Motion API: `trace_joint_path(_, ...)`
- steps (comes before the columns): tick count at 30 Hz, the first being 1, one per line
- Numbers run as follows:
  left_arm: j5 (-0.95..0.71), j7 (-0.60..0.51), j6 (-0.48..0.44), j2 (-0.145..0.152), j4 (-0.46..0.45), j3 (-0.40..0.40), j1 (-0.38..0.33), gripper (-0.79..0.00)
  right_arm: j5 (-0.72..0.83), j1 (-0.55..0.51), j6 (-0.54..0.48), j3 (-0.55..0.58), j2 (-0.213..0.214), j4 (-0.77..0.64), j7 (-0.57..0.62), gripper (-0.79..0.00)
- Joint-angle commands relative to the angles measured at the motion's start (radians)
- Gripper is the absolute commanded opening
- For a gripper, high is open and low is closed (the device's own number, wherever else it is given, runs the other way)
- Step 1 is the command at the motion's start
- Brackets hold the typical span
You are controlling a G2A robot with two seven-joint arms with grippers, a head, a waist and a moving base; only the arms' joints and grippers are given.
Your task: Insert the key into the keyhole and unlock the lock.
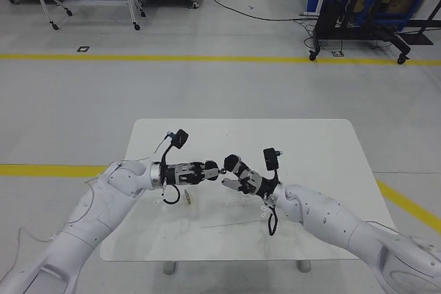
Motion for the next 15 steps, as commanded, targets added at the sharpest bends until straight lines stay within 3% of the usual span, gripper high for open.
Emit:
trace_joint_path(1,0.028,-0.004,0.004,0.005,-0.006,0.019,-0.013,-0.785,-0.018,-0.002,-0.015,0.024,0.030,-0.014,0.087,0.000)
trace_joint_path(3,0.041,-0.003,0.003,0.009,-0.008,0.035,-0.023,-0.785,-0.017,-0.012,-0.010,0.052,0.062,-0.051,0.156,-0.074)
trace_joint_path(4,0.047,-0.002,0.002,0.011,-0.007,0.043,-0.029,-0.785,-0.007,-0.020,-0.003,0.071,0.078,-0.079,0.177,-0.151)
trace_joint_path(5,0.054,0.000,0.000,0.013,-0.007,0.051,-0.035,-0.785,0.000,-0.031,-0.009,0.089,0.093,-0.113,0.193,-0.314)
trace_joint_path(6,0.060,0.003,-0.003,0.014,-0.006,0.059,-0.039,-0.785,0.002,-0.042,-0.019,0.105,0.108,-0.142,0.211,-0.413)
trace_joint_path(9,0.071,0.015,-0.015,0.018,0.000,0.078,-0.050,-0.785,0.018,-0.072,-0.018,0.141,0.143,-0.207,0.301,-0.471)
trace_joint_path(15,0.066,0.026,-0.026,0.023,0.011,0.111,-0.068,-0.785,0.112,-0.103,0.020,0.193,0.175,-0.300,0.472,-0.499)
